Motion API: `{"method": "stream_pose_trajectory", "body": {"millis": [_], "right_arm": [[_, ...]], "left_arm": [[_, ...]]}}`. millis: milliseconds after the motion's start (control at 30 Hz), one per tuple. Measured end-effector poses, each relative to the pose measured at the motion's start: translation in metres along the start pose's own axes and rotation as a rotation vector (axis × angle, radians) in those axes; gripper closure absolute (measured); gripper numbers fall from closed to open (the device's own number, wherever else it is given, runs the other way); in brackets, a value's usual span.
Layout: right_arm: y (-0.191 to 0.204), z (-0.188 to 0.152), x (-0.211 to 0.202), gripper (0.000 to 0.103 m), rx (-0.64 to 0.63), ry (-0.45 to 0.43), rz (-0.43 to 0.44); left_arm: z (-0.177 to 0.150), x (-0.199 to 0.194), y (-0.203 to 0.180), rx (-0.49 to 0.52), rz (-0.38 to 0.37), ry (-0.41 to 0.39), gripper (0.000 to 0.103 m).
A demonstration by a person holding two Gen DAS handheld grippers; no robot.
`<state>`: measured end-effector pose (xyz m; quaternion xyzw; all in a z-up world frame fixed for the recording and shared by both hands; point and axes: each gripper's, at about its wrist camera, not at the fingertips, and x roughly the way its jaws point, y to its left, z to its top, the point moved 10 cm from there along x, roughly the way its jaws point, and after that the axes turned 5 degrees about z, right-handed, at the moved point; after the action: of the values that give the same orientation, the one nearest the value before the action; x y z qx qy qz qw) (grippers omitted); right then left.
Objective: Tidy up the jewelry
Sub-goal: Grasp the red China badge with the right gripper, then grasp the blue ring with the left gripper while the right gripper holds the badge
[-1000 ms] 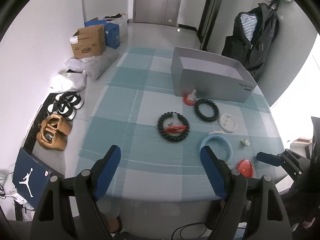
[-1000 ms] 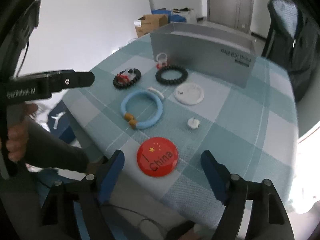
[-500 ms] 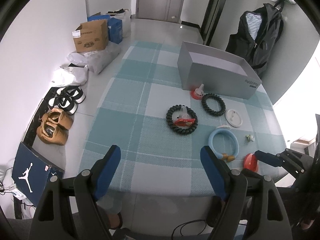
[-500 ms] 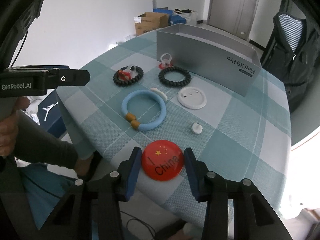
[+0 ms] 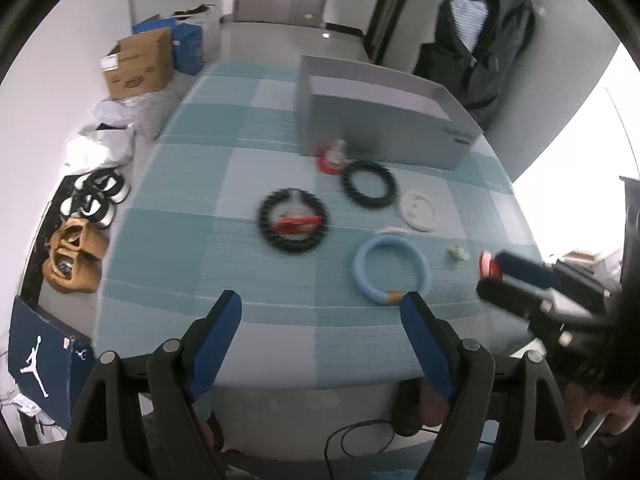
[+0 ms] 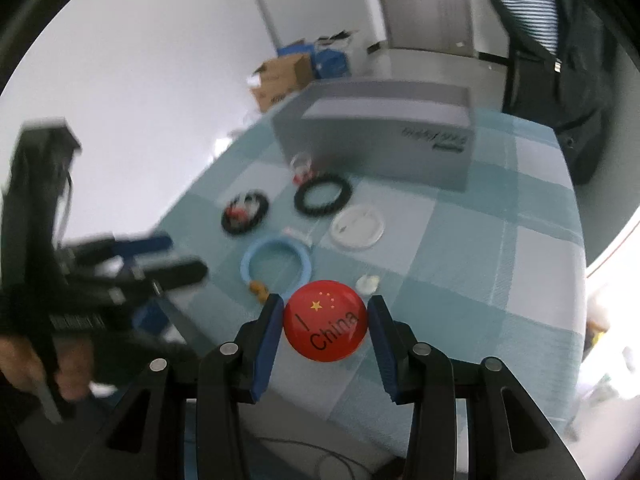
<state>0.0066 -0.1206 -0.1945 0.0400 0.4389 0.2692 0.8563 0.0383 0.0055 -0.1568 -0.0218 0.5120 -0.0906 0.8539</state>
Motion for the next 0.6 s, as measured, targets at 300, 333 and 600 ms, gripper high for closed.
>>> {"method": "stream_pose_trajectory", "body": {"millis": [300, 333, 600], "right_arm": [[-0.034, 0.016, -0.021, 0.061, 0.106, -0.083, -0.048], [-0.038, 0.017, -0.023, 0.061, 0.114, -0.089, -0.055], [-0.056, 0.024, -0.04, 0.061, 0.187, -0.136, -0.045]], "left_arm": [[-0.002, 0.014, -0.036, 0.075, -0.016, 0.05, 0.025], [-0.003, 0.016, -0.038, 0.08, -0.018, 0.059, 0.025], [-0.003, 0.032, -0.046, 0.131, 0.091, 0.091, 0.025]]}}
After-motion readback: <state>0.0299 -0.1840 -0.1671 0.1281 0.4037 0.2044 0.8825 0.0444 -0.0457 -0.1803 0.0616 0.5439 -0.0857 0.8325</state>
